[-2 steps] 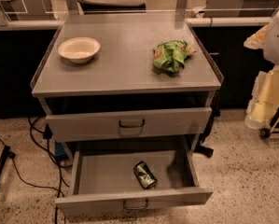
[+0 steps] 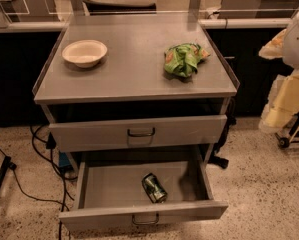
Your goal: Pick green can from middle drawer and place on counter
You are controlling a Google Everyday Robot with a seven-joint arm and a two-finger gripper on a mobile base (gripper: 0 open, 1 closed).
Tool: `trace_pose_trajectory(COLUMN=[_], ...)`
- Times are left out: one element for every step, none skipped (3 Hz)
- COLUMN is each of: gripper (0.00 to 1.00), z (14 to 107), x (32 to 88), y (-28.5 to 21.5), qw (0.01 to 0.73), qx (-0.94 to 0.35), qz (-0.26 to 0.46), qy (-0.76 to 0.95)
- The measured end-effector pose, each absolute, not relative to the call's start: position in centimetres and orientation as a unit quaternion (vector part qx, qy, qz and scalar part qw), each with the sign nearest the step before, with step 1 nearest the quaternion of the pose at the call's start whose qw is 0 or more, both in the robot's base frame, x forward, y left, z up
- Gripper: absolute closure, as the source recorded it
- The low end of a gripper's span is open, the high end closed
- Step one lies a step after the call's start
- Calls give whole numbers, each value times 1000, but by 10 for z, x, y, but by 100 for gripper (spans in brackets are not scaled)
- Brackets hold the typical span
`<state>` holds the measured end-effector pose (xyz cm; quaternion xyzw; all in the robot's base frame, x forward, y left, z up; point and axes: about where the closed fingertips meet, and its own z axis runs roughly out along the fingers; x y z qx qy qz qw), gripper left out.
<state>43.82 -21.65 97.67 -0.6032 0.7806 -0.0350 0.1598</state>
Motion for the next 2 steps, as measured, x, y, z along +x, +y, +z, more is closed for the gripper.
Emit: trace_pose_trajectory(gripper=[38,63], z=[964,929], x=[438,440], y=[-215,-208], qw=[166,176], qx=[-588,-551], qz=[-39,-24], qy=[791,815])
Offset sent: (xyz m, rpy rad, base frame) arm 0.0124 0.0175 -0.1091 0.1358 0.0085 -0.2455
